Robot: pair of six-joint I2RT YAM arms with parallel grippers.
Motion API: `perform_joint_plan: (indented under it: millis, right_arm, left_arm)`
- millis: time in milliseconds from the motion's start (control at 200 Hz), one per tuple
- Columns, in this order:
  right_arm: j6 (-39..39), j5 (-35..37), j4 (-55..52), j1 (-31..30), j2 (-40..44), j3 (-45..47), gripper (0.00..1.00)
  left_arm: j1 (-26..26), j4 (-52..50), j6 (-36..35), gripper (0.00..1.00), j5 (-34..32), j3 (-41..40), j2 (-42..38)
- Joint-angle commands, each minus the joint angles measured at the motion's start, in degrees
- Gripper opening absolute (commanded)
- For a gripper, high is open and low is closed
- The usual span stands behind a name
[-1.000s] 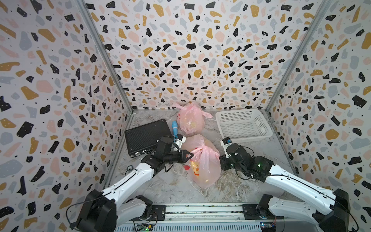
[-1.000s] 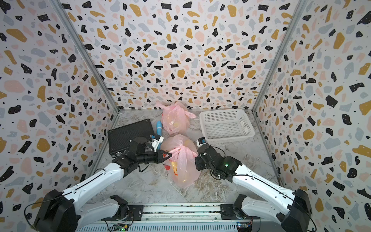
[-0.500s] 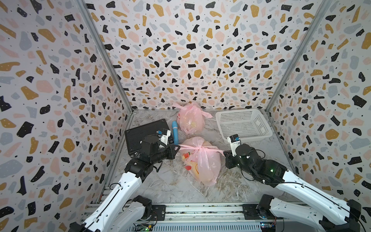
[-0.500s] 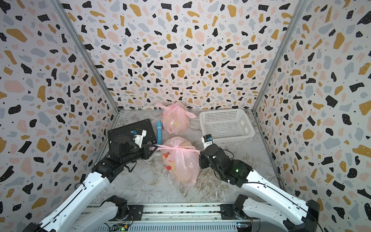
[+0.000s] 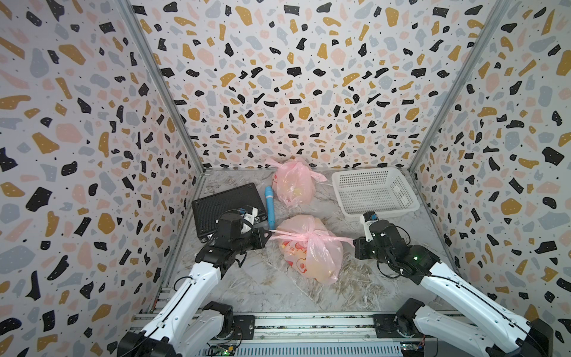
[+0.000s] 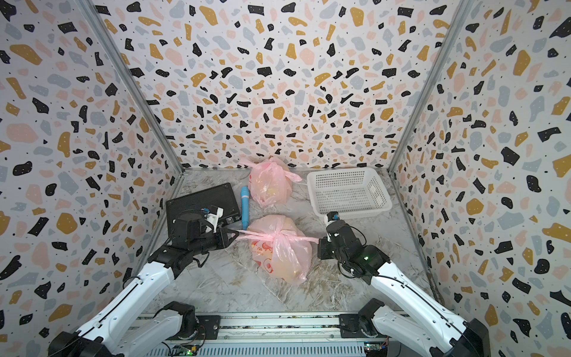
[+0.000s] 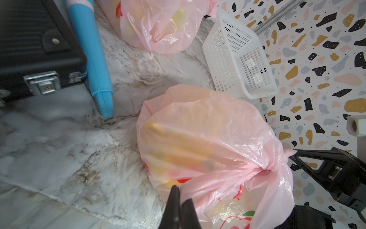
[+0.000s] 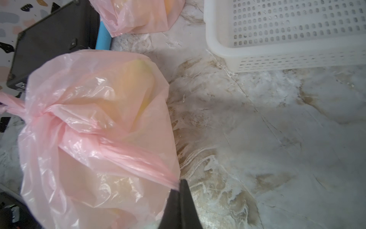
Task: Place the banana into a plastic bag & tie a knot
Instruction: Tie the plastic bag at the center of the board.
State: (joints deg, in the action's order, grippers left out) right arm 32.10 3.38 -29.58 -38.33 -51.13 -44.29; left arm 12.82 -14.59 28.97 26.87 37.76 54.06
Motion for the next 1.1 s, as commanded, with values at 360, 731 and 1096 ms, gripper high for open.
perform_joint_plan:
  millis: [360,731,1096]
  right_arm:
    - [-3.9,-0.9,-0.9,1.1,3.3,-13.7,0.0]
    - [0.7,0.3,2.0,2.7,0.6,-1.1,0.0]
    - [1.2,-8.6,8.8,4.1,-3.3,2.9,0.0]
  left_arm:
    - [-3.0,-2.9,-4.8,0.0,-2.3,30.6,12.3]
    - [-8.8,3.7,-3.4,0.0,-1.4,15.5,14.7]
    - [-10.5,11.8,-2.1,0.0,-0.6,8.2,19.5]
